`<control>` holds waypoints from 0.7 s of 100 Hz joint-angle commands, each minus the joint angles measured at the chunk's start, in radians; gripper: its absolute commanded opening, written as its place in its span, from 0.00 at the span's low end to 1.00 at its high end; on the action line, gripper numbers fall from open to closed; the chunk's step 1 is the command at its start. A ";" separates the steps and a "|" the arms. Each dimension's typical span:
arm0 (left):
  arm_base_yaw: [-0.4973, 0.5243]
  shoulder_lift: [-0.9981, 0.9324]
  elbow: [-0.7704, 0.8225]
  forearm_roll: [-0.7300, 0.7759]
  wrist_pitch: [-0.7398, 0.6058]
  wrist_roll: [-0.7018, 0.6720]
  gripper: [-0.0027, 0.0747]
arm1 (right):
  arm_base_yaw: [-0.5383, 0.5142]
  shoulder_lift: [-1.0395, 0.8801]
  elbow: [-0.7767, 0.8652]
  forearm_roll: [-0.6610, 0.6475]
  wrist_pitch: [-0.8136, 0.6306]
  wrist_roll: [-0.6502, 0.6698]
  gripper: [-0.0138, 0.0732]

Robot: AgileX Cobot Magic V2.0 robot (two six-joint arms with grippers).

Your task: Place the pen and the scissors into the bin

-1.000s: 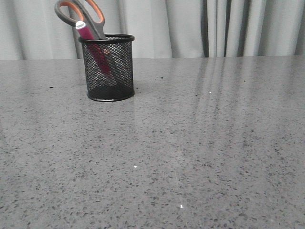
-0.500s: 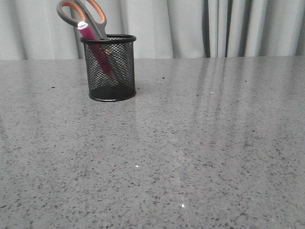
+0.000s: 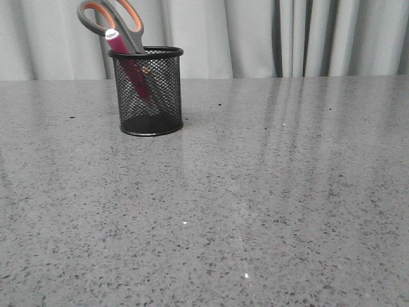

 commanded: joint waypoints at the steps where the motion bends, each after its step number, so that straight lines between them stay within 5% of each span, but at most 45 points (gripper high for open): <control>1: 0.001 -0.032 0.044 0.007 -0.025 -0.012 0.01 | 0.000 0.012 -0.022 -0.009 -0.064 0.001 0.10; 70: 0.001 -0.032 0.044 -0.034 0.004 -0.012 0.01 | 0.000 0.012 -0.022 -0.009 -0.064 0.001 0.10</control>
